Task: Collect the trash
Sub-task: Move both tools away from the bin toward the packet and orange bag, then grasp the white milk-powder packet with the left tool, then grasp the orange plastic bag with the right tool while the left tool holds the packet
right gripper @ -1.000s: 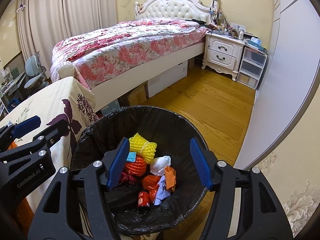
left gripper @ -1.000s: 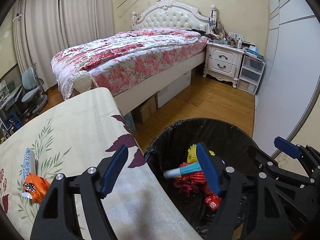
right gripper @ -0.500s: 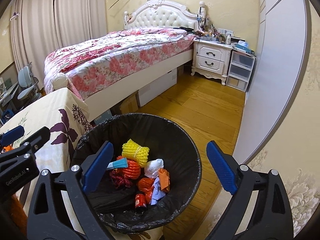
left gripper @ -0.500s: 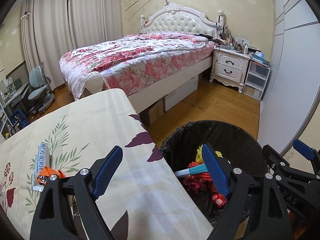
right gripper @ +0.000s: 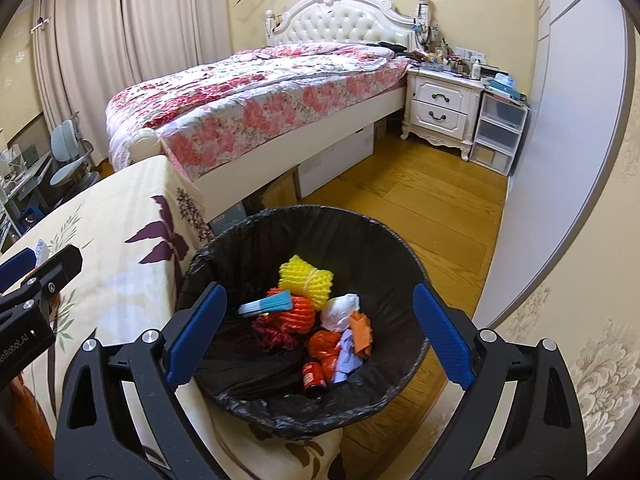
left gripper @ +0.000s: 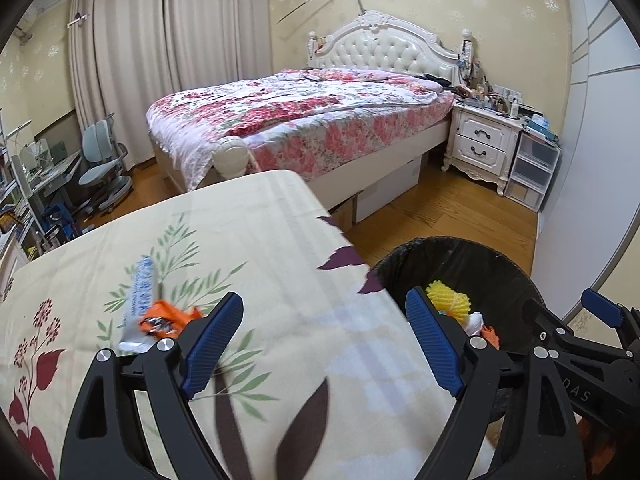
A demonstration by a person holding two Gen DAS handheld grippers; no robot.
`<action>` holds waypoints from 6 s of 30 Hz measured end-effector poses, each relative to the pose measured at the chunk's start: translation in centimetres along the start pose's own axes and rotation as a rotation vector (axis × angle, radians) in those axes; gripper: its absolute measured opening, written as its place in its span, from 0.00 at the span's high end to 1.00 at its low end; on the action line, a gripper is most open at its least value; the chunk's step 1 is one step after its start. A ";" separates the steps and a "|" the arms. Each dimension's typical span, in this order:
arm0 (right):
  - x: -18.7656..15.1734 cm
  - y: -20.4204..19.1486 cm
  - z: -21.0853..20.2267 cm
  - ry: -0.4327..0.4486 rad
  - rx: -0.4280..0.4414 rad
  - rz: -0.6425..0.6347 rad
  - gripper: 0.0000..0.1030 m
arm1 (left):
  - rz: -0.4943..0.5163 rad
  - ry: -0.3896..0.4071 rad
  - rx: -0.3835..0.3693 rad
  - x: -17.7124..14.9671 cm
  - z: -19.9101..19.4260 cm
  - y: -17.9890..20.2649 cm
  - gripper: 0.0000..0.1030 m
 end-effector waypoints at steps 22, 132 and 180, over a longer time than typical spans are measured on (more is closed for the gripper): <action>-1.2 -13.0 -1.0 -0.022 0.195 -0.179 0.11 | -0.158 -0.082 0.219 -4.4 -1.7 -15.4 0.19; -2.9 -23.4 -1.6 -0.053 0.388 -0.290 0.11 | -0.267 -0.235 0.164 -9.0 -2.9 -25.2 0.52; -4.3 -25.9 -2.6 -0.102 0.451 -0.358 0.64 | -0.256 -0.139 0.196 -8.0 -4.4 -23.2 0.69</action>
Point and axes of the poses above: each gripper's, at about its wrist camera, not at the fingertips, and z roughly the way its jaws point, y to its right, x to its top, the point moved 4 cm from there along z, roughly the way its jaws point, and after that the axes turned 7 degrees about y, right-handed, at the moved point
